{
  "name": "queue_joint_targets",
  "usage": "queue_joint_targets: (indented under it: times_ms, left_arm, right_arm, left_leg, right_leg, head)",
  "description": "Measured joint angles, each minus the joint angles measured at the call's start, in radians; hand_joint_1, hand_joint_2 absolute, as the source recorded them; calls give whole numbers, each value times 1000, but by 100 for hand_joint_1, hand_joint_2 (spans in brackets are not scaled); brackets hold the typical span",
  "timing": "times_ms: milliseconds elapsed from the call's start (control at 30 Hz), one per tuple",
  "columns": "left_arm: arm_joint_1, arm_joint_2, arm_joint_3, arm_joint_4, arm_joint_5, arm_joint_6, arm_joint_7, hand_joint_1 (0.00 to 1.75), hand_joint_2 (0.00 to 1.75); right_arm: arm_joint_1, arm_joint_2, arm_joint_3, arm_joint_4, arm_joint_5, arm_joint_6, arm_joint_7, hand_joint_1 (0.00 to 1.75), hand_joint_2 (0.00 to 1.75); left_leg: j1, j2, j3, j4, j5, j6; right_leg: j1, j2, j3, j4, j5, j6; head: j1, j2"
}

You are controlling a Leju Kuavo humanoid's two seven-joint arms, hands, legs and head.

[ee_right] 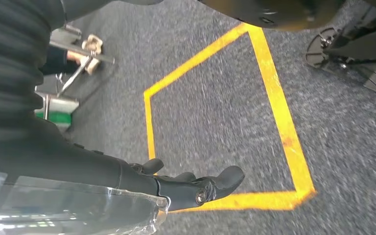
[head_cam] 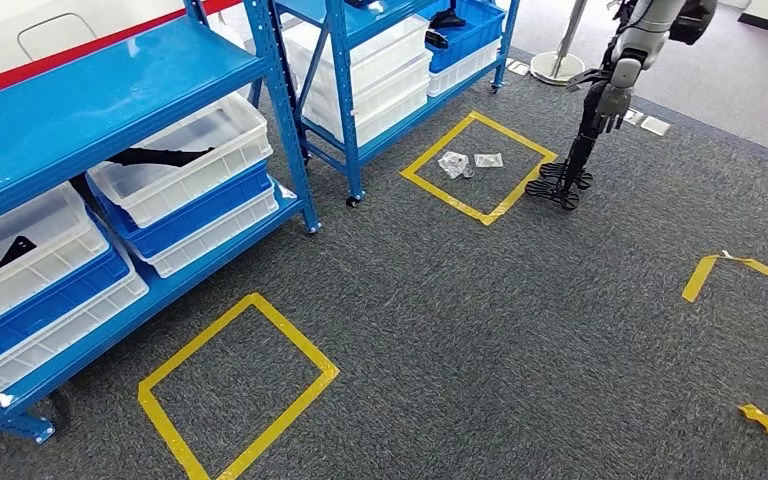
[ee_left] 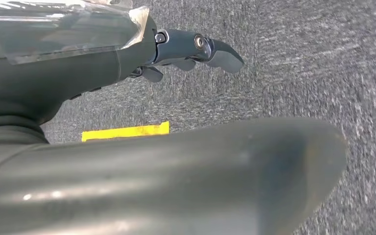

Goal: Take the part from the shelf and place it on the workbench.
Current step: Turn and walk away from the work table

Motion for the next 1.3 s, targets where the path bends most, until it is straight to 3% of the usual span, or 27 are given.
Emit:
queue_joint_targets:
  times_ms: [67,100,133,200,267,333,400,433,467,533,567,633,700,767,833,900,933,967,1000,1067,1133,1200,1233,1300]
  left_arm:
    - [-3,0,0,0,0,3,1,0,0]
    - [-5,-1,-1,0,0,3,1,0,0]
    - [-6,-1,-1,0,0,4,1,0,0]
    - [-6,-2,-1,0,1,4,1,0,0]
    - [-5,-2,-1,0,2,7,1,0,0]
    - [-6,-3,-1,0,2,12,-1,0,0]
    - [-6,-5,-1,0,2,16,-5,0,0]
    - [-6,-6,-1,0,2,16,-6,0,0]
    - [-5,-6,-1,0,2,17,-7,0,0]
    - [-5,-7,-1,0,2,18,-8,0,0]
    - [-5,-7,-1,0,2,18,-9,0,0]
    - [-6,-7,-1,0,2,19,-10,0,0]
    - [-4,-7,-1,0,2,19,-11,0,0]
    - [-3,-8,-1,0,2,20,-14,0,0]
    - [-5,-9,-1,0,2,22,-16,0,0]
    - [-7,-10,-1,0,2,25,-17,0,0]
    - [-7,-10,-1,1,2,26,-17,0,0]
    - [-7,-11,-1,1,1,27,-17,0,0]
    - [-7,-11,-1,1,1,27,-18,0,0]
    - [-8,-11,-2,1,0,29,-21,0,0]
    - [-10,-11,-3,1,0,34,-30,0,0]
    - [-9,-10,-6,1,-2,37,-36,0,0]
    - [-8,-10,-7,0,-4,37,-37,0,0]
    - [-8,-9,-9,0,-8,38,-37,0,0]
  right_arm:
    - [-4,0,0,0,4,-1,0,0,175]
    - [-6,0,0,0,6,-1,0,0,175]
    - [-8,0,0,0,6,0,1,0,175]
    - [-12,-1,0,0,7,0,3,0,175]
    - [-15,-2,0,0,8,0,4,0,175]
    - [-14,-4,0,0,9,0,4,0,175]
    - [-11,-5,0,0,9,1,5,0,175]
    - [-10,-5,0,0,9,1,6,0,175]
    - [-10,-5,0,0,9,1,7,0,175]
    - [-10,-6,0,0,10,1,7,0,175]
    - [-11,-6,0,0,10,1,7,0,175]
    - [-12,-5,0,0,10,2,7,0,175]
    - [-14,-3,0,0,11,2,8,0,175]
    - [-16,-3,0,0,11,2,10,0,175]
    - [-15,-3,0,0,12,2,11,0,175]
    - [-12,-3,0,1,13,2,11,0,175]
    - [-12,-4,0,1,13,2,12,0,175]
    - [-12,-4,0,1,14,2,12,0,131]
    - [-14,-3,0,1,15,2,12,0,87]
    - [-16,-2,0,1,17,1,11,0,0]
    - [-17,-2,0,1,21,-1,9,0,0]
    - [-20,-4,0,1,21,-7,6,0,0]
    - [-21,-6,0,1,20,-9,4,0,0]
    - [-19,-8,0,1,19,-10,2,0,0]
  left_leg:
    - [-8,46,67,-124,43,13]
    - [-12,61,85,-160,50,17]
    - [-17,67,90,-175,49,20]
    - [-16,41,88,-182,53,27]
    - [-9,18,90,-189,62,37]
    - [-5,-6,88,-191,67,44]
    - [-4,-35,85,-191,69,47]
    - [-4,-51,85,-190,70,47]
    - [-3,-66,86,-190,70,46]
    - [-1,-93,88,-188,71,39]
    - [-2,-106,87,-186,71,34]
    - [-4,-125,83,-185,72,22]
    - [-3,-138,78,-186,75,13]
    - [-3,-107,63,-159,56,4]
    - [-3,-49,17,-57,-3,-5]
    - [0,-22,-45,72,-58,-10]
    - [1,-18,-61,104,-64,-11]
    - [2,-14,-55,93,-48,-11]
    - [3,-6,-29,44,-18,-8]
    - [0,25,48,-99,41,0]
    - [-6,43,87,-171,56,8]
    - [-11,32,86,-178,54,16]
    - [-9,27,88,-183,57,22]
    - [-3,17,91,-194,66,34]
  right_leg:
    - [7,-19,4,1,-5,3]
    - [11,-28,6,1,-8,6]
    - [15,-38,8,0,-11,11]
    - [17,-55,12,0,-16,19]
    - [15,-14,0,33,-37,25]
    - [12,50,-51,143,-89,22]
    - [9,70,-113,266,-131,22]
    - [7,72,-125,286,-129,29]
    - [4,73,-118,264,-111,39]
    - [-6,99,-62,132,-50,61]
    - [-9,115,-36,68,-24,64]
    - [-11,135,-11,6,-1,54]
    - [-9,117,-7,4,3,36]
    - [-13,96,-5,3,8,21]
    - [-12,73,-6,2,8,9]
    - [-8,45,-6,2,6,2]
    - [-7,32,-6,2,5,1]
    - [-6,20,-5,2,4,0]
    - [-6,9,-4,2,3,0]
    - [-1,-7,-1,3,-2,4]
    - [5,-18,-1,3,-8,14]
    - [7,-29,7,0,-9,24]
    - [6,-23,8,3,-11,29]
    - [4,18,-13,50,-38,34]
  head:
    - [0,0]
    - [2,0]
    - [2,0]
    - [3,0]
    - [4,0]
    - [7,0]
    - [8,0]
    - [8,0]
    - [8,0]
    - [8,0]
    - [9,0]
    - [8,0]
    - [7,0]
    - [3,0]
    - [-6,0]
    - [-9,0]
    - [-9,0]
    - [-9,0]
    - [-10,0]
    - [-10,0]
    - [-6,0]
    - [-3,0]
    - [-3,0]
    - [0,0]
